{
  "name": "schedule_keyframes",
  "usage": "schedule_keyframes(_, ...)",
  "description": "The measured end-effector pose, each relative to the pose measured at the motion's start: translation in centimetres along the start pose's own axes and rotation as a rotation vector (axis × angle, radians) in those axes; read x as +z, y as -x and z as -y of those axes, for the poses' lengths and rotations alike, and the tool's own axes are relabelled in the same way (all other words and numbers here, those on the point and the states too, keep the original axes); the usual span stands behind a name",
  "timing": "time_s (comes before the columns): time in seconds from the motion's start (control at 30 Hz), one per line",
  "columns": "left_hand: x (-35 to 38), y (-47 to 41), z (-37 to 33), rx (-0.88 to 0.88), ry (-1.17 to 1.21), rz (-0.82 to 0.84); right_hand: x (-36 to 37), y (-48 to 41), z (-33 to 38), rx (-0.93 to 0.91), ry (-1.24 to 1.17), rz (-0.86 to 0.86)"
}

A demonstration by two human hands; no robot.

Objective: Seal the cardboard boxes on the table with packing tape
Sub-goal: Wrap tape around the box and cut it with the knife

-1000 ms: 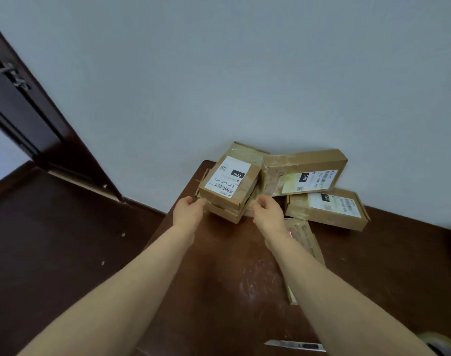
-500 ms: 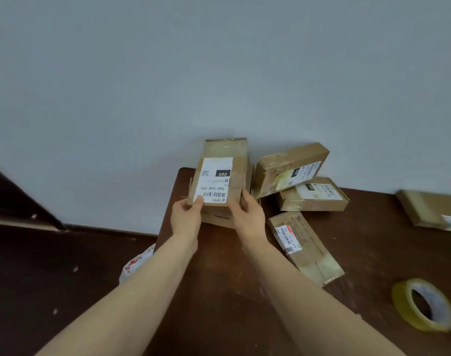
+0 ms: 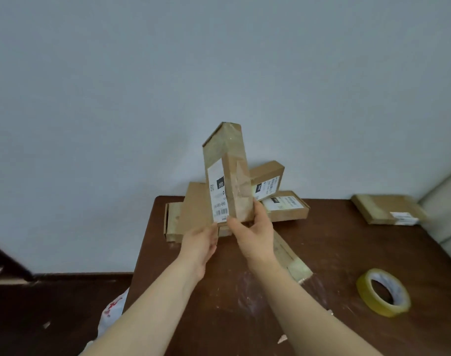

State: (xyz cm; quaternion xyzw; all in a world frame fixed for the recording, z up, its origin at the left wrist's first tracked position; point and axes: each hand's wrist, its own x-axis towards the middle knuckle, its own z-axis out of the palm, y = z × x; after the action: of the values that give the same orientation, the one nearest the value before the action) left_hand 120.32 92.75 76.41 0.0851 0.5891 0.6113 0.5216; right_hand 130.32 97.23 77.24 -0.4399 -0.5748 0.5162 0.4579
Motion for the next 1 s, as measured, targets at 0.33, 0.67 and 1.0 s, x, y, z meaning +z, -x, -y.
schedule_keyframes(0.33,6.0,3.9,-2.0,0.639,-0.125,0.16,-3.2,1.9,0.0,-0.225,0.174,0.056)
schedule_keyframes(0.67,6.9,3.0,-3.6,0.466,0.051,-0.052,-4.9,2.3,-0.6,-0.462,0.512,0.218)
schedule_keyframes(1.0,3.6,1.9,-4.5,0.085,0.411,0.203,-6.3,-1.9,1.0,0.299,-0.285,0.012)
